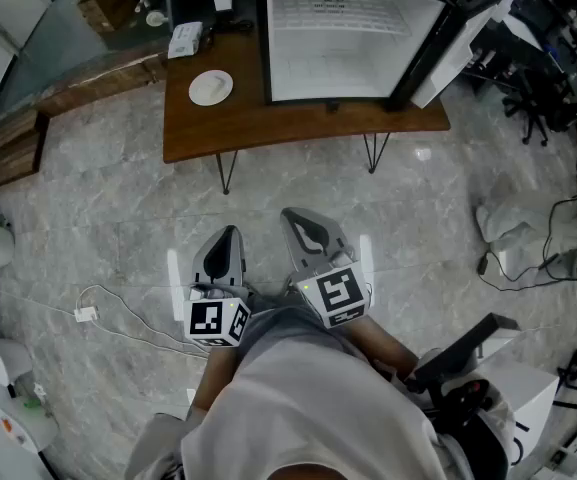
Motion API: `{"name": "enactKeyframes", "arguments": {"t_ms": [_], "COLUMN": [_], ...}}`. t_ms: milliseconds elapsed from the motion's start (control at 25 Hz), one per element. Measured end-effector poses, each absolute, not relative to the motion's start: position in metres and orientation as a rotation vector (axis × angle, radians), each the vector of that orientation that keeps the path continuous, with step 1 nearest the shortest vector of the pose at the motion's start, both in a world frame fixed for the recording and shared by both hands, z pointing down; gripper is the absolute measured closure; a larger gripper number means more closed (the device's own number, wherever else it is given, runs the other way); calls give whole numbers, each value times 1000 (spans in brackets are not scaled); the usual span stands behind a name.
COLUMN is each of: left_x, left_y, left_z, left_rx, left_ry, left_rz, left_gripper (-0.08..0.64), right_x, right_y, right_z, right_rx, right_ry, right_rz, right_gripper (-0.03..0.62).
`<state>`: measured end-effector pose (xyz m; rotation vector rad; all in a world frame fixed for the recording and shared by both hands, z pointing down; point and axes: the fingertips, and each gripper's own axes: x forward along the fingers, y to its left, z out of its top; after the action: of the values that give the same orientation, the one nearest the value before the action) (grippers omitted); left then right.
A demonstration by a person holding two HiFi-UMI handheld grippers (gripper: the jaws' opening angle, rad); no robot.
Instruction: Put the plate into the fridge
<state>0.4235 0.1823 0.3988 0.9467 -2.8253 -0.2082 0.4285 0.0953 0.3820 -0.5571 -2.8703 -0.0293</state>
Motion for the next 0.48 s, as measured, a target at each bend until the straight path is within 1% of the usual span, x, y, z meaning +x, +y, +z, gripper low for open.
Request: {"name": "enactKeyframes", "arguments": {"t_ms": [480], "left_x": [422], "left_y": [169], "left_z": [406], "left_rx": [946], "left_ry": [-2811], "left_rz": [-218], "left_gripper": [541], "right_x": [427], "right_y": [84], "right_z": [390], "right_rx": [-562], "right_ry": [-2859], "right_rz": [-31], "right_gripper": [577]}}
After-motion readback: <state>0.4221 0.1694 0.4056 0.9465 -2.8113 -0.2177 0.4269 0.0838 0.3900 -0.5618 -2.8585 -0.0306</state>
